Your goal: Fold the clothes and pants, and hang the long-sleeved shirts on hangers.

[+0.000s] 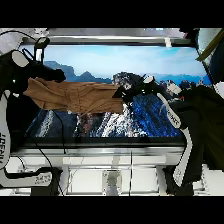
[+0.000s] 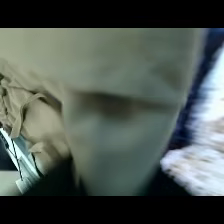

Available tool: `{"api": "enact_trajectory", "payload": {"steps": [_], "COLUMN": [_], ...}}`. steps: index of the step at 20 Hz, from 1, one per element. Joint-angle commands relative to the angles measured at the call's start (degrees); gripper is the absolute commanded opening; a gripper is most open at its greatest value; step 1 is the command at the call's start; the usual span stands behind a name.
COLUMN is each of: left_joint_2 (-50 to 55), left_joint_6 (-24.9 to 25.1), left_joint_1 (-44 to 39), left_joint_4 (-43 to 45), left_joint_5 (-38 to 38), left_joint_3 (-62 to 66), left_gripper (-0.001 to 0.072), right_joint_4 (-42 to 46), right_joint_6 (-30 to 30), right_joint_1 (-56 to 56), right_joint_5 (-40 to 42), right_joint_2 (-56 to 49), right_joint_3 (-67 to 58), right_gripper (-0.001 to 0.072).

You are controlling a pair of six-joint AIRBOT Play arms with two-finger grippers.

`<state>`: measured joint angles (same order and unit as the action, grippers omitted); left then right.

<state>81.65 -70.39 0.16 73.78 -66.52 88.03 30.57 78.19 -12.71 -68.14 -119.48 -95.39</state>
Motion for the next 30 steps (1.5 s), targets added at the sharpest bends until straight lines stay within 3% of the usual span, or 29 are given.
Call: {"api": "enact_trajectory", "payload": {"steps": [1, 5, 8, 10, 13, 16, 19, 22, 27, 30], "left_joint_2": [0.0, -0.1, -0.4, -0.3, 2.2, 7.5, 11.8, 14.1, 12.0, 7.9], "left_joint_6": [0.1, -5.8, -8.9, -8.6, -8.1, -9.0, -16.5, -18.2, -18.1, -14.4], "left_joint_1": [0.1, 0.1, -1.0, -4.3, -14.1, -23.1, -26.5, -25.8, -25.2, -24.0], "left_joint_4": [4.1, 9.1, 5.4, -2.0, -5.3, -5.3, -5.3, -5.3, -5.3, -4.8], "left_joint_5": [-4.6, -12.9, -10.7, -6.3, 8.6, 23.5, 35.8, 36.4, 35.0, 35.2], "left_joint_3": [0.0, -1.1, -6.3, -12.1, -19.6, -19.7, -19.3, -17.7, -15.3, -15.3], "left_gripper": [0.0008, 0.0008, 0.0008, 0.0008, 0.0008, 0.0008, 0.0007, 0.0007, 0.0008, 0.0008], "right_joint_4": [-5.7, -4.9, 1.1, 5.6, 5.3, 5.3, 5.5, 6.2, 13.2, 14.1], "right_joint_6": [-0.7, -0.5, 4.7, 8.6, 8.2, 8.1, 8.1, 9.1, 17.2, 19.4], "right_joint_1": [-1.2, 2.9, 8.2, 11.7, 14.2, 13.1, 11.5, 11.5, 9.3, 7.6], "right_joint_5": [0.2, -2.0, -5.7, -11.2, -17.4, -11.3, -7.3, -5.0, 1.4, 7.6], "right_joint_2": [1.0, 6.4, 12.1, 15.3, 17.5, 17.6, 17.6, 17.6, 16.7, 15.0], "right_joint_3": [0.0, -3.5, -5.0, -5.1, -5.6, -8.4, -12.5, -17.0, -17.9, -17.9], "right_gripper": [0.0045, 0.0038, 0.0038, 0.0038, 0.0038, 0.0038, 0.0038, 0.0038, 0.0037, 0.0037]}}
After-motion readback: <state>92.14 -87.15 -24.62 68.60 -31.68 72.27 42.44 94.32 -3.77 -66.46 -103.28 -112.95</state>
